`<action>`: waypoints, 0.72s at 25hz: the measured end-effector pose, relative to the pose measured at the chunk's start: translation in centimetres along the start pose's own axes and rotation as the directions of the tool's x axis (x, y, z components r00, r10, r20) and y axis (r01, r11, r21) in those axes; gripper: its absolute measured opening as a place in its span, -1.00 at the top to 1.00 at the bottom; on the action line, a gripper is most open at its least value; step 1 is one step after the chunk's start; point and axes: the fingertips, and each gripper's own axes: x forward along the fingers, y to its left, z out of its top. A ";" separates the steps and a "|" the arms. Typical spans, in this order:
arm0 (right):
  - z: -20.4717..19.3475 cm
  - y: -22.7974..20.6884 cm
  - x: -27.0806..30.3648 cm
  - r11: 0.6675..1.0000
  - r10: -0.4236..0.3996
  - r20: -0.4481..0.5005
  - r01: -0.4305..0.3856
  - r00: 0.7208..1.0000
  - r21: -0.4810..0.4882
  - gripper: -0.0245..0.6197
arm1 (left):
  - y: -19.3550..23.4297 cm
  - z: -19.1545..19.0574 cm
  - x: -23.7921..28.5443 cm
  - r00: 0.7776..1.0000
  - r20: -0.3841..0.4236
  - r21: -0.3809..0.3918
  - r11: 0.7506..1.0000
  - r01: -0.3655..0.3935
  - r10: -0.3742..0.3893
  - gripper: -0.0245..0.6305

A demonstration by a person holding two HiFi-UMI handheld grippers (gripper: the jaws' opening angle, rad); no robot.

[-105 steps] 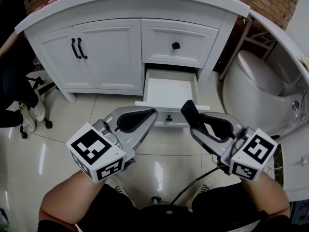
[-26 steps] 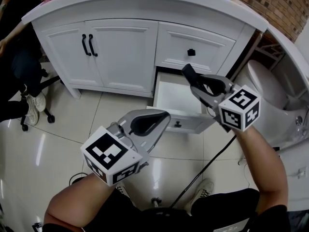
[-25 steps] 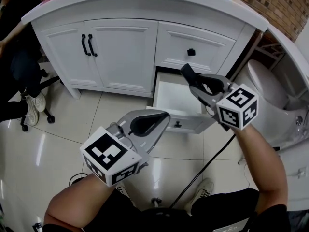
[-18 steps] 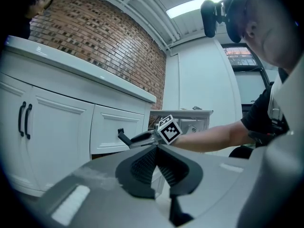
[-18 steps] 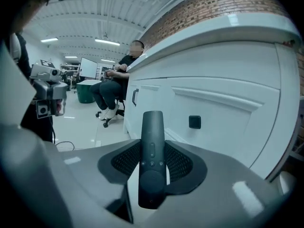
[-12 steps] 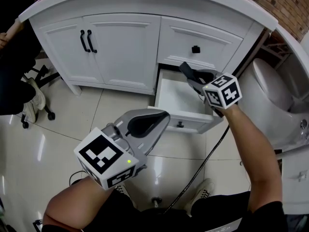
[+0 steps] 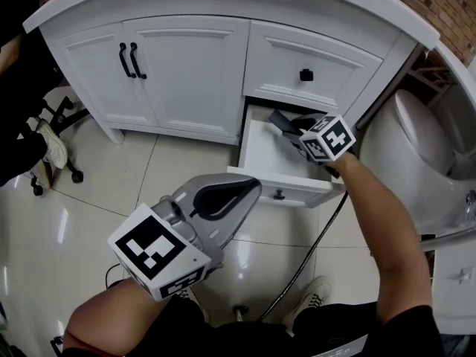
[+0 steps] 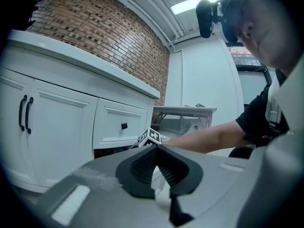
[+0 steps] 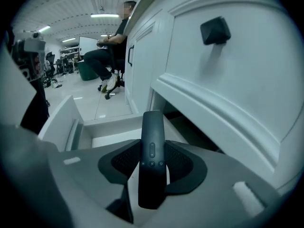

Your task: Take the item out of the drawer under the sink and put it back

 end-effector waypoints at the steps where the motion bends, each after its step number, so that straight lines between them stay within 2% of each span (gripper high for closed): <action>1: -0.5 0.3 0.6 1.000 0.012 -0.027 -0.012 1.000 -0.013 0.41 | 0.1 0.0 -0.1 1.000 0.001 -0.003 1.000 -0.003 0.003 0.91; 9: -3.5 2.8 4.7 0.987 0.117 -0.192 -0.135 0.975 -0.083 0.41 | 0.5 -0.1 -0.2 1.000 0.000 -0.008 1.000 -0.010 0.010 0.91; 12: -4.0 3.1 5.3 0.984 0.117 -0.221 -0.144 0.968 -0.109 0.41 | 0.5 0.4 -0.2 1.000 0.024 -0.020 1.000 -0.012 0.012 0.91; 18: -4.5 2.7 5.8 0.987 0.121 -0.246 -0.144 0.962 -0.078 0.41 | 0.4 0.4 -0.1 1.000 0.030 -0.023 1.000 -0.005 0.006 0.91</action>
